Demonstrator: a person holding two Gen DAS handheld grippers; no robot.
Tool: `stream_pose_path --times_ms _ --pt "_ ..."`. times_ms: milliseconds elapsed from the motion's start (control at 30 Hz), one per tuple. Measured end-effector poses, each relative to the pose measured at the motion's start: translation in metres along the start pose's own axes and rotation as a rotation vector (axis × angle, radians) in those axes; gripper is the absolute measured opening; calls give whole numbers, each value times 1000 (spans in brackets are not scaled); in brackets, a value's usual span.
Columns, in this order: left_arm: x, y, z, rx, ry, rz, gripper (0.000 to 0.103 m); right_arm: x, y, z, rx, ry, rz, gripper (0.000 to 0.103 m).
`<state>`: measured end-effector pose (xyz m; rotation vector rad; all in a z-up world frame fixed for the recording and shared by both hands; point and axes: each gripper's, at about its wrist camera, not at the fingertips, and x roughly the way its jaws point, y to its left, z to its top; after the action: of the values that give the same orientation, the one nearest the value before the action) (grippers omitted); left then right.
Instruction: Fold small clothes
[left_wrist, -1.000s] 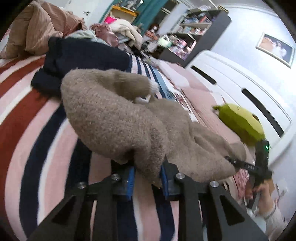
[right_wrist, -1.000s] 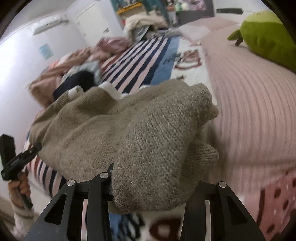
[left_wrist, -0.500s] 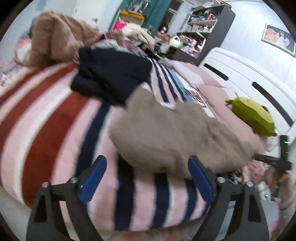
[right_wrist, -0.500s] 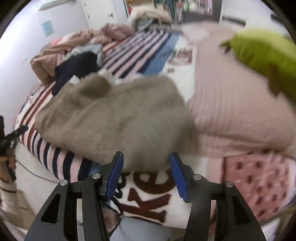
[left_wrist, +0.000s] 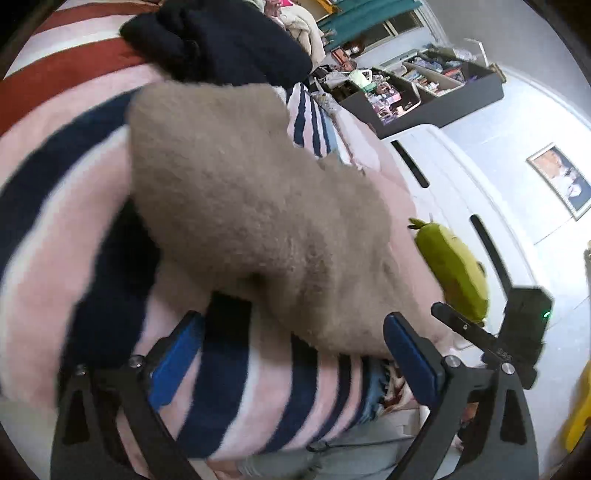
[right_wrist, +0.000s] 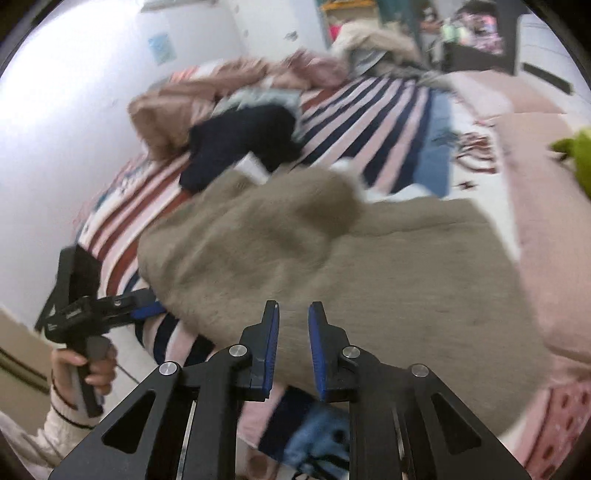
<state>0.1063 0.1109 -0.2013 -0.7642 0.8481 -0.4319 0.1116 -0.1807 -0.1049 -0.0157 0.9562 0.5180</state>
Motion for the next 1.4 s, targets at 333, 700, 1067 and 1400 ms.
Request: stream_pose_path --times_ms 333,700,1067,1400 --pt "23 -12 30 22 -208 77 47 66 -2 -18 4 136 -38 11" --pt "20 -138 47 431 -238 114 25 -47 -96 -19 301 -166 67 27" --pt "181 -287 -59 1025 232 38 29 -125 -166 -74 423 -305 -2 27" --pt "172 -277 -62 887 313 -149 74 -140 -188 -96 440 -307 -45 27"
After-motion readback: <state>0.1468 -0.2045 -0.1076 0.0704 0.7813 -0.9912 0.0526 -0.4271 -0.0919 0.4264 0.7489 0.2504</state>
